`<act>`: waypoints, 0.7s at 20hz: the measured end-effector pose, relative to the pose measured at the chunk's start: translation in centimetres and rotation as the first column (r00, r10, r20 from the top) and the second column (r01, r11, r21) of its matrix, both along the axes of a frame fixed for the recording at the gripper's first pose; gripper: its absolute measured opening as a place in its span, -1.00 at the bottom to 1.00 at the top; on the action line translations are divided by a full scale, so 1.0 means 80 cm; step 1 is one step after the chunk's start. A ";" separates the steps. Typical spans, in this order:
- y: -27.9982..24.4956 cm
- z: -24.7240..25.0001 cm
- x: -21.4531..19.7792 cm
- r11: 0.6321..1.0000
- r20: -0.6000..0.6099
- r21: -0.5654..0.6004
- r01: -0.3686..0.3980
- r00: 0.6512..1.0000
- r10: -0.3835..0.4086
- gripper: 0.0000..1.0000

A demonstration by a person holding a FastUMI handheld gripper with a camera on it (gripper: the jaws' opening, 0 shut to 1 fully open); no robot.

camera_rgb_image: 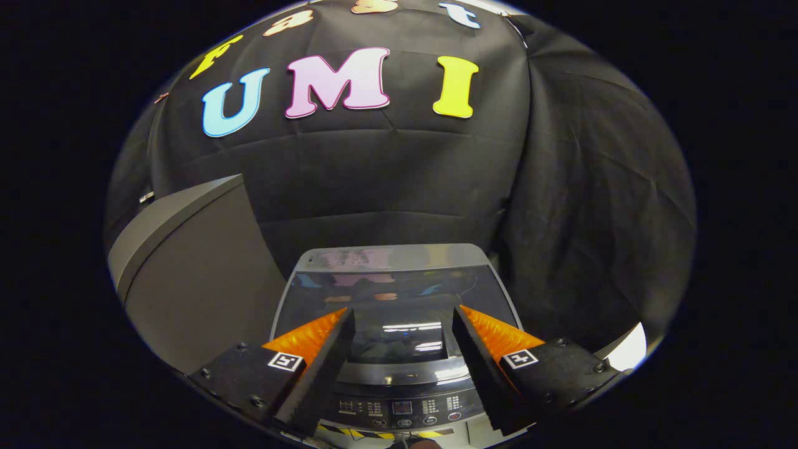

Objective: Put the clothes into the washing machine and then close the washing machine lid.

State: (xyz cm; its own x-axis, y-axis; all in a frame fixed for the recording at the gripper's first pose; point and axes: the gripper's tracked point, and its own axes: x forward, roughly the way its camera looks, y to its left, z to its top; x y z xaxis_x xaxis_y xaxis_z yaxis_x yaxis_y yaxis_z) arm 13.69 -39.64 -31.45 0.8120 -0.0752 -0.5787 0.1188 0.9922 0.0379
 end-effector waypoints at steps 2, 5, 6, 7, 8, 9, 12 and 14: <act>0.007 0.032 0.014 1.000 0.051 -0.011 -0.013 0.999 0.014 1.00; 0.016 0.111 0.046 0.999 0.169 0.043 0.007 0.986 -0.014 1.00; 0.021 0.157 0.055 0.998 0.232 0.066 0.013 0.972 -0.028 0.99; 0.025 0.205 0.063 0.997 0.303 0.079 0.015 0.952 -0.039 0.99; 0.030 0.249 0.064 0.997 0.373 0.083 0.011 0.927 -0.041 0.99; 0.036 0.287 0.070 0.997 0.446 0.073 0.007 0.894 -0.039 0.99; 0.052 0.321 0.079 0.997 0.560 0.066 -0.028 0.829 -0.013 0.98; 0.055 0.326 0.073 0.997 0.565 0.065 -0.037 0.825 -0.006 0.98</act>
State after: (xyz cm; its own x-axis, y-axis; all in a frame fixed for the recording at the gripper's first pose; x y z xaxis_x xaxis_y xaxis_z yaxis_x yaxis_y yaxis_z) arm 19.49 -35.22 -5.35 0.9991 -0.0366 -0.0219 0.0397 0.9858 0.1632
